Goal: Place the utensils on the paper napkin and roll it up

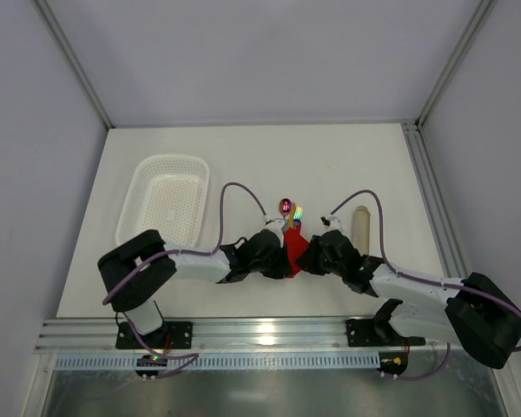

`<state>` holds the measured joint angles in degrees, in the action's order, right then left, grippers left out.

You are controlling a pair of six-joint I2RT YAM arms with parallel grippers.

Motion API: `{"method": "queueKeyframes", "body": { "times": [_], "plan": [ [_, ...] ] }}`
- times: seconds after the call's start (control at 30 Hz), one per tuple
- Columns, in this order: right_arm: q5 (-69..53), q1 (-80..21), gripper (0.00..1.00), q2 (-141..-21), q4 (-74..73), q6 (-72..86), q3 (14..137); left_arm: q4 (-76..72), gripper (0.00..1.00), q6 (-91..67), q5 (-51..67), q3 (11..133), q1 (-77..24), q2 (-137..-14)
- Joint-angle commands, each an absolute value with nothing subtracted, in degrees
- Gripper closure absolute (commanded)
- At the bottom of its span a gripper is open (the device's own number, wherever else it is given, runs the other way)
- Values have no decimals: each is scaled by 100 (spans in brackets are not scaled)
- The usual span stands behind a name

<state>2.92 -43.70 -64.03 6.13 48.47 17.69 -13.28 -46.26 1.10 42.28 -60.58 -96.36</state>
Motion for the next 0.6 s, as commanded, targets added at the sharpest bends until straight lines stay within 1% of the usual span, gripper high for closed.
{"method": "queueKeyframes", "body": {
  "times": [0.0, 0.13, 0.27, 0.37, 0.57],
  "plan": [
    [291, -4281, 84, -6372, 351, 4483, 2442, -1257, 87, -4562, 70, 4052, -6135, -9519],
    [9, -4131, 85, -6767, 632, 4237, 2715, -1222, 88, -4553, 35, 4008, -6161, -9492],
    [-229, -4035, 85, -7442, 1001, 4192, 2821, -1187, 88, -4553, 35, 3955, -6187, -9431],
    [-185, -3981, 85, -7663, 1335, 4175, 2603, -1186, 89, -4579, 44, 3894, -6196, -9387],
    [-35, -3973, 85, -7603, 1705, 4245, 1917, -1178, 89, -4605, 44, 3797, -6240, -9308]
  ]
}}
